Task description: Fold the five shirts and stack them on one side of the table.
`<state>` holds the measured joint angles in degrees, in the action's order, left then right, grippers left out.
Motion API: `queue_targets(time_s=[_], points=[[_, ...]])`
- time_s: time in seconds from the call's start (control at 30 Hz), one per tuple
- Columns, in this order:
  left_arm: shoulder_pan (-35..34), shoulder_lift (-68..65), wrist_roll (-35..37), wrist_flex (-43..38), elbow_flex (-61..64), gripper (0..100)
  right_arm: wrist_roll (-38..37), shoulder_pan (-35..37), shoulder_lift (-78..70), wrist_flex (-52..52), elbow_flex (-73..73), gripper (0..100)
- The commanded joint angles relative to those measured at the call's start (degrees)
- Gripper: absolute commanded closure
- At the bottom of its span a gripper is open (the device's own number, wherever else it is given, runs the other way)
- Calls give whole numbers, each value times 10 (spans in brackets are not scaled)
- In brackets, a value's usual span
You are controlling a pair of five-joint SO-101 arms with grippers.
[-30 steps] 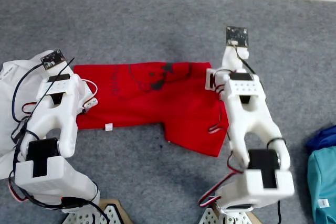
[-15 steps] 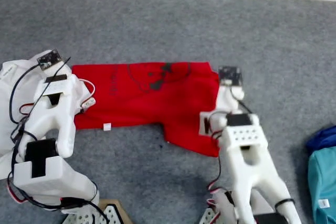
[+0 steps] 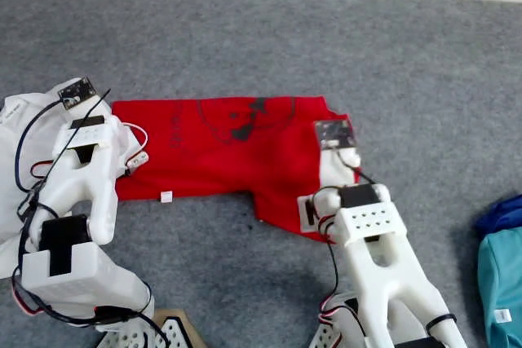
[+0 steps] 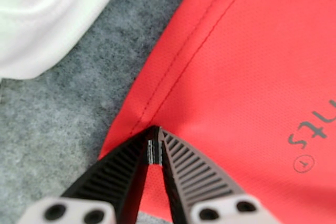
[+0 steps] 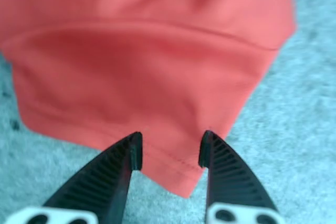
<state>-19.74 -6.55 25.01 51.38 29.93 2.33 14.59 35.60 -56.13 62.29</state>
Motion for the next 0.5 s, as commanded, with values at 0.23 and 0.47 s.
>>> queue_targets(time_s=[0.23, 0.47], points=[[-15, 2, -3, -11, -15, 989, -12, 4, -18, 0, 6, 819], [-15, 2, -3, -11, -15, 989, -53, 64, -12, -5, 7, 819]])
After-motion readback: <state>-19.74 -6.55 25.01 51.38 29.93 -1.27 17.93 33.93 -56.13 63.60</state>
